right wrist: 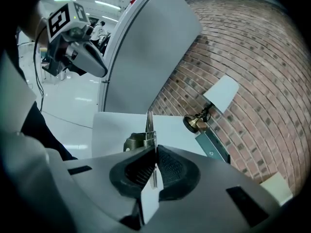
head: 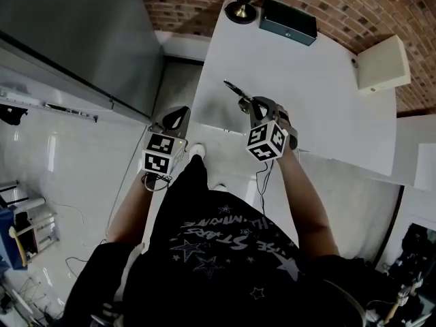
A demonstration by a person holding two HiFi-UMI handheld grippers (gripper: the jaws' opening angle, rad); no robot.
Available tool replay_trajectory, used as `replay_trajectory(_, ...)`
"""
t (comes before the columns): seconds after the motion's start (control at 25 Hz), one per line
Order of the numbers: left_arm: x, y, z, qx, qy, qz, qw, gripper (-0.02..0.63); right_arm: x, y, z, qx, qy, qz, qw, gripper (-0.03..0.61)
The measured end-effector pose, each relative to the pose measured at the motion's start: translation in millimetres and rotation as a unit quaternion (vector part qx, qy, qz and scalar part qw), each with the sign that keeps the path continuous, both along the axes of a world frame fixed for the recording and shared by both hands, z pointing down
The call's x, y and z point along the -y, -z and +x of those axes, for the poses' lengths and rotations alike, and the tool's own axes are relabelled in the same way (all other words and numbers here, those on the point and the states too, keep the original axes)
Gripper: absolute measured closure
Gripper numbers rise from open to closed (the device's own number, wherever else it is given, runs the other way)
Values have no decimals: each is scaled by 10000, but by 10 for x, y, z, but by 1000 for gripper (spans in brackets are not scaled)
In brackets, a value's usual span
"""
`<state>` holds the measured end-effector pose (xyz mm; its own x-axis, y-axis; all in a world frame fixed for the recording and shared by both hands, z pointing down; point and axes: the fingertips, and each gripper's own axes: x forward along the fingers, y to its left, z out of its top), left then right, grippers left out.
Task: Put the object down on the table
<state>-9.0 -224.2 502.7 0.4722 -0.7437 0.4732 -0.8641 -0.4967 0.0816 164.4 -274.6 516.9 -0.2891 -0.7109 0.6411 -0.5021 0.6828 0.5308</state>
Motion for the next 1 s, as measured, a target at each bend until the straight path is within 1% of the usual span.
replay_trajectory(0.24, 310, -85, -250, -47, 30, -100, 9999, 594, 359, -177, -318, -469, 340, 25, 9983, 566)
replay_trajectory(0.44, 518, -149, -425, -121, 27, -181, 9998, 594, 603, -345, -483, -950, 622, 121, 9935, 566)
replay_trajectory(0.76, 743, -242, -581, -171, -75, -283, 9994, 594, 863, -532, -666, -1328, 891, 248, 9868, 566)
replay_trajectory(1.0, 856, -312, -654, -172, -141, -343, 9992, 594, 945, -646, -710, -1643, 1083, 338, 9799, 565)
